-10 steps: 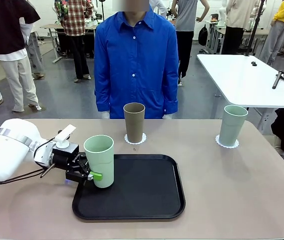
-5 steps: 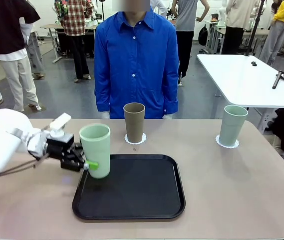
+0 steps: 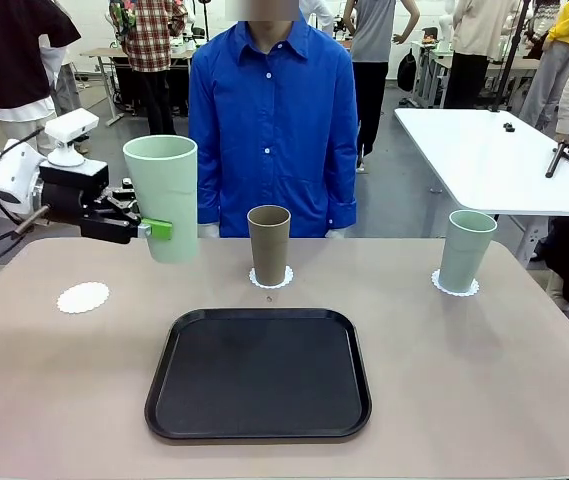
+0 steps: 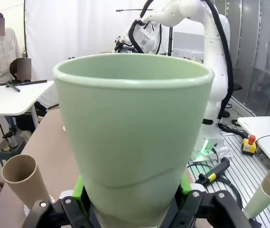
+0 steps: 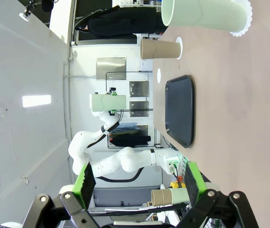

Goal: Place coasters on the table and set cups on them.
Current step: Take one Reusable plastic cup from the Flat Tray and place it on a coaster set by the human.

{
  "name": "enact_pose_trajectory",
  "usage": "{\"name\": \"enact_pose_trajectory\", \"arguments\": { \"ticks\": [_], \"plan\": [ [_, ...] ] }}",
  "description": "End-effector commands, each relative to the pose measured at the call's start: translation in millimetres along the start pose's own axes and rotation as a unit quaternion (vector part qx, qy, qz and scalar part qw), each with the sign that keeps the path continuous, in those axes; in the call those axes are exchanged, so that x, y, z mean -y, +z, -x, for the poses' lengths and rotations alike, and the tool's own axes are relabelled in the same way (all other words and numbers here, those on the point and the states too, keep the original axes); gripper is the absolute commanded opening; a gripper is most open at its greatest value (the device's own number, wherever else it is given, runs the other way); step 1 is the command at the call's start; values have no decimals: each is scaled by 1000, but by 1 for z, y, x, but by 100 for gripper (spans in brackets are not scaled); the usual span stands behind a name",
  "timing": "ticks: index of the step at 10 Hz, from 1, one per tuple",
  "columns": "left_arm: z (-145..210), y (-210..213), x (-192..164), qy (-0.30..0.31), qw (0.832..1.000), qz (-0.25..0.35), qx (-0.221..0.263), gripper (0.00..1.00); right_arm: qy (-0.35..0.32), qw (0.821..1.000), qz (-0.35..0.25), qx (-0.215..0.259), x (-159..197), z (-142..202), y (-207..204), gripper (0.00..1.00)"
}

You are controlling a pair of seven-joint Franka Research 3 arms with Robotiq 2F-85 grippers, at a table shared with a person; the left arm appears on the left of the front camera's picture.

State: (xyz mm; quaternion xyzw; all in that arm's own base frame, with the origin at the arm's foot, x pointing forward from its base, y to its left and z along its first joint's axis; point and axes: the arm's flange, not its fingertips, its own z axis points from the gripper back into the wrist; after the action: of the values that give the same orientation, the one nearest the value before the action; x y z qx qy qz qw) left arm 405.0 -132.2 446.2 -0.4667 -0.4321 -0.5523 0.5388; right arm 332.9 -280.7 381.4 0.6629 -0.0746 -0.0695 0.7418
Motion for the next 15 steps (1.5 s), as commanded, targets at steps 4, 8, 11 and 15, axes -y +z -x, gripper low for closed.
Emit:
{"name": "enact_pose_trajectory", "arguments": {
  "ticks": [4, 8, 11, 15],
  "plan": [
    [1, 1, 1, 3, 1000, -1, -2, 84, 3, 1000, 2, 2, -1, 0, 0, 100],
    [63, 118, -67, -2, 997, -74, -7, 84, 3, 1000, 2, 2, -1, 0, 0, 100],
    [77, 196, -87, 8, 990, -143, -11, 84, 3, 1000, 2, 2, -1, 0, 0, 100],
    [79, 227, -101, 15, 982, -184, -33, 84, 3, 1000, 2, 2, -1, 0, 0, 100]
  ]
}}
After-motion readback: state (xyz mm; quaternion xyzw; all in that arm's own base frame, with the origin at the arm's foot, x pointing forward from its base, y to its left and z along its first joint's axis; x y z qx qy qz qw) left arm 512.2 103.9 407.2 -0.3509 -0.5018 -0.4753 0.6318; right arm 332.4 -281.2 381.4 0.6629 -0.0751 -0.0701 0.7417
